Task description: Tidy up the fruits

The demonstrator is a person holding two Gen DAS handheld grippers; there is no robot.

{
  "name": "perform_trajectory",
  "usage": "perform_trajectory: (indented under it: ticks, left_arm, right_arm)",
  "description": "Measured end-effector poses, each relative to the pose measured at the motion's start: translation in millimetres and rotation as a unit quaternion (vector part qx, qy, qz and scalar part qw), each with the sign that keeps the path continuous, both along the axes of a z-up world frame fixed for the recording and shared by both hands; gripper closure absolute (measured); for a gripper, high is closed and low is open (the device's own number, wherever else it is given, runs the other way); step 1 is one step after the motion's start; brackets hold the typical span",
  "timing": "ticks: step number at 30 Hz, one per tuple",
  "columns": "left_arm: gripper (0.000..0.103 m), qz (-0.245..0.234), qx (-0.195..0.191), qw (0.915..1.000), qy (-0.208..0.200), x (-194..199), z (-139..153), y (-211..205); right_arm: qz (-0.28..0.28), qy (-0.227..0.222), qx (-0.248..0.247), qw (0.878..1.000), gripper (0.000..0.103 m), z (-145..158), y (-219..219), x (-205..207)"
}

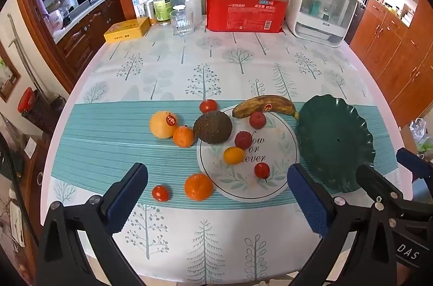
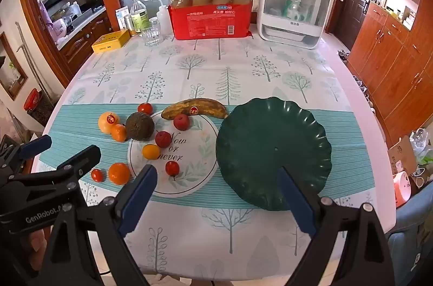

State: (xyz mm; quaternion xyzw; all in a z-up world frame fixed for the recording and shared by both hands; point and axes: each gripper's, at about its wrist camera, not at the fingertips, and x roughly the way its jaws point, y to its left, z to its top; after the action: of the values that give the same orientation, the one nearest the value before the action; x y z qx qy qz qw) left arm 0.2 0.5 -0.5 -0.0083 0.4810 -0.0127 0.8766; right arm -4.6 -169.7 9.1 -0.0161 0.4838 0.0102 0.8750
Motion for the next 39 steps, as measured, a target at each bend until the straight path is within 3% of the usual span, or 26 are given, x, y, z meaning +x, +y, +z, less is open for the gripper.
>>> perform_trajectory:
  ticks: [7, 22, 39]
  left_arm:
    - [0.001, -0.006, 0.001, 1.0, 0.0, -7, -10, 4]
    - [0.001, 0.0, -0.004, 1.0, 0.009, -2, -3, 6]
    - [0.002, -0.009, -0.001, 0.9996, 0.027, 8, -11, -4]
  right_arm:
    - [0.0, -0.002, -0.001, 1.0, 0.012, 1, 3, -1]
    - [0.001, 0.001, -0.002, 1.0, 0.012, -1, 14, -1]
    - [-0.005, 0.015, 0.01, 1.0, 0.012, -7, -2, 6]
